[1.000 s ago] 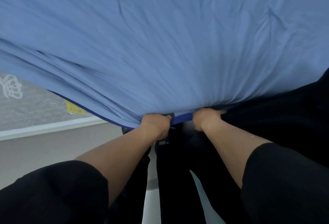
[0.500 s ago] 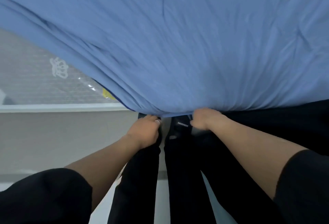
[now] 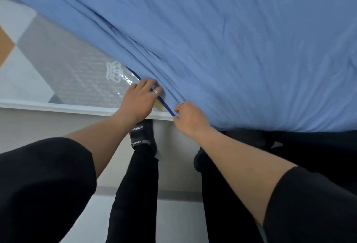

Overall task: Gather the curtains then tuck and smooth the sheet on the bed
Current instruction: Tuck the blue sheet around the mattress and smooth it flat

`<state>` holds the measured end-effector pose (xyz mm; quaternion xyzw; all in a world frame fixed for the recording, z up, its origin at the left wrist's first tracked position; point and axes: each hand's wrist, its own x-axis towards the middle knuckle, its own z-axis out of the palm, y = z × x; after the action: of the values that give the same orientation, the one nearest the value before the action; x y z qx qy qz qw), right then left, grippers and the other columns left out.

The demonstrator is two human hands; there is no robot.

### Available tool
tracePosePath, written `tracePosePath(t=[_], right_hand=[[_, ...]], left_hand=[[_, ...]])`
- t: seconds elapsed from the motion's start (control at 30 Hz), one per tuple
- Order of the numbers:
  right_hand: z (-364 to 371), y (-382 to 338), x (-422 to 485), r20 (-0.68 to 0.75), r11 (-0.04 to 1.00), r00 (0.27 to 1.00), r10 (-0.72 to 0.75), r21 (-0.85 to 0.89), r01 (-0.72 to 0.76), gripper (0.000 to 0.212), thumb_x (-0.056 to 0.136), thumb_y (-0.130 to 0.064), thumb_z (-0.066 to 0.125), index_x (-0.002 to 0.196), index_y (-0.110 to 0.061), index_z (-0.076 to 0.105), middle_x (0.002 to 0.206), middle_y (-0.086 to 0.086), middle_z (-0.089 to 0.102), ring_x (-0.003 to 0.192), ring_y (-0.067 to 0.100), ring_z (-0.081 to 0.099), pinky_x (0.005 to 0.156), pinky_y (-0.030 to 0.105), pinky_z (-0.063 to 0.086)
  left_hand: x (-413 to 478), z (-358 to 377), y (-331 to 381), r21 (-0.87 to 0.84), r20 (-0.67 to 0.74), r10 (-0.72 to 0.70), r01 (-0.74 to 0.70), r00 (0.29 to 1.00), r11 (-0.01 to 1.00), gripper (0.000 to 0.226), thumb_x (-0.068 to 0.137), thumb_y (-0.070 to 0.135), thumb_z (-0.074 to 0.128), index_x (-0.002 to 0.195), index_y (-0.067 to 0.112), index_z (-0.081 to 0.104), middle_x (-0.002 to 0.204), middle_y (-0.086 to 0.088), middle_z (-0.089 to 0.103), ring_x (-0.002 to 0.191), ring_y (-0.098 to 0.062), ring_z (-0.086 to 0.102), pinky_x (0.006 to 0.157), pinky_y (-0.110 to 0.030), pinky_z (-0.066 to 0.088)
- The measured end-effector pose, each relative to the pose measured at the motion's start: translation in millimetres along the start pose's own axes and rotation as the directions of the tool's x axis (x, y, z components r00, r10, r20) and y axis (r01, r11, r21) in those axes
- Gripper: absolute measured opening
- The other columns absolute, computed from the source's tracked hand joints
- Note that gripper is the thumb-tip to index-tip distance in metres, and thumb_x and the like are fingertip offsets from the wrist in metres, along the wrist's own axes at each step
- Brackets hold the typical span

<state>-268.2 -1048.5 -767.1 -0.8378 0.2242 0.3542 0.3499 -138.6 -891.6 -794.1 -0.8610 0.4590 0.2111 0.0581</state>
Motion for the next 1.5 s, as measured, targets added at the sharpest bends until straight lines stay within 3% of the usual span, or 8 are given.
tracePosePath(t=[0.13, 0.27, 0.6, 0.87, 1.17, 1.27, 1.37, 1.5], right_hand=[[40.2, -17.0, 14.1, -0.243, 0.997, 0.970, 0.016, -0.066, -0.033, 0.043, 0.089, -0.034, 0.065, 0.124, -0.010, 0.059, 0.118, 0.009, 0.056, 0.110, 0.031, 0.053, 0.090, 0.044, 0.048], [59.3, -27.7, 25.7, -0.440, 0.953, 0.890, 0.116, -0.204, -0.225, 0.046, 0.079, -0.033, 0.067, 0.119, -0.013, 0.057, 0.111, 0.010, 0.055, 0.101, 0.033, 0.054, 0.079, 0.043, 0.044], [66.2, -39.5, 44.1, -0.539, 0.935, 0.807, 0.243, -0.092, -0.343, 0.037, 0.078, -0.013, 0.064, 0.114, -0.008, 0.065, 0.103, 0.015, 0.067, 0.095, 0.037, 0.063, 0.084, 0.045, 0.045], [47.8, -31.8, 43.4, -0.306, 0.968, 0.918, 0.251, 0.066, -0.243, 0.018, 0.078, -0.012, 0.048, 0.090, -0.018, 0.060, 0.093, 0.006, 0.066, 0.090, 0.035, 0.061, 0.072, 0.036, 0.044], [100.1, -44.0, 16.2, 0.257, 0.988, 0.965, 0.057, 0.126, -0.092, 0.009, 0.079, -0.018, 0.045, 0.071, -0.019, 0.050, 0.071, -0.005, 0.055, 0.085, 0.033, 0.060, 0.063, 0.032, 0.039], [120.6, -43.8, 33.2, 0.366, 0.977, 0.924, 0.109, 0.132, -0.168, 0.025, 0.084, -0.015, 0.047, 0.099, -0.024, 0.066, 0.099, -0.003, 0.066, 0.108, 0.031, 0.061, 0.080, 0.032, 0.047], [127.1, -39.8, 53.3, 0.515, 0.968, 0.832, 0.205, 0.020, -0.251, 0.061, 0.090, -0.021, 0.050, 0.150, -0.023, 0.043, 0.155, 0.003, 0.042, 0.139, 0.028, 0.042, 0.114, 0.035, 0.037], [107.6, -37.9, 73.5, 0.548, 0.977, 0.809, 0.212, -0.102, -0.187, 0.041, 0.089, -0.019, 0.048, 0.127, -0.011, 0.060, 0.132, 0.010, 0.058, 0.111, 0.024, 0.055, 0.089, 0.031, 0.045]], left_hand=[[17.5, 1.9, -18.0, 0.061, -0.170, 0.123, -0.114, 0.978, 0.992, 0.028, 0.084, 0.012, 0.054, 0.111, 0.018, 0.062, 0.119, -0.008, 0.060, 0.111, -0.031, 0.053, 0.088, -0.043, 0.040], [39.5, -4.7, -33.5, 0.097, -0.023, 0.258, -0.255, 0.966, 0.962, 0.033, 0.085, 0.015, 0.045, 0.106, 0.021, 0.071, 0.108, -0.004, 0.061, 0.104, -0.031, 0.056, 0.098, -0.048, 0.038], [31.0, -10.0, -79.5, 0.133, -0.110, 0.492, -0.477, 0.864, 0.869, 0.032, 0.091, 0.015, 0.048, 0.113, 0.023, 0.071, 0.102, -0.004, 0.064, 0.093, -0.028, 0.062, 0.084, -0.038, 0.049], [43.6, 0.2, -54.7, 0.032, 0.093, 0.359, -0.364, 0.929, 0.931, 0.029, 0.082, 0.018, 0.051, 0.104, 0.015, 0.071, 0.101, -0.006, 0.064, 0.099, -0.034, 0.058, 0.079, -0.040, 0.039], [-59.5, 14.6, -70.0, -0.125, 0.565, 0.195, -0.150, 0.802, 0.981, 0.029, 0.070, 0.031, 0.046, 0.092, 0.022, 0.064, 0.101, -0.004, 0.069, 0.095, -0.032, 0.069, 0.070, -0.035, 0.047], [-88.1, 38.5, -74.2, -0.093, 0.602, 0.137, -0.101, 0.787, 0.990, 0.031, 0.082, 0.033, 0.048, 0.108, 0.024, 0.062, 0.115, -0.001, 0.063, 0.109, -0.027, 0.060, 0.083, -0.038, 0.048], [-91.3, 63.9, -78.7, 0.042, 0.716, 0.066, -0.137, 0.695, 0.990, 0.052, 0.091, 0.038, 0.047, 0.139, 0.019, 0.053, 0.145, -0.004, 0.046, 0.134, -0.026, 0.043, 0.109, -0.042, 0.036], [-82.3, 63.1, -76.6, -0.077, 0.700, 0.077, -0.032, 0.710, 0.997, 0.042, 0.092, 0.036, 0.049, 0.128, 0.019, 0.059, 0.138, -0.005, 0.055, 0.128, -0.027, 0.050, 0.104, -0.041, 0.041]])
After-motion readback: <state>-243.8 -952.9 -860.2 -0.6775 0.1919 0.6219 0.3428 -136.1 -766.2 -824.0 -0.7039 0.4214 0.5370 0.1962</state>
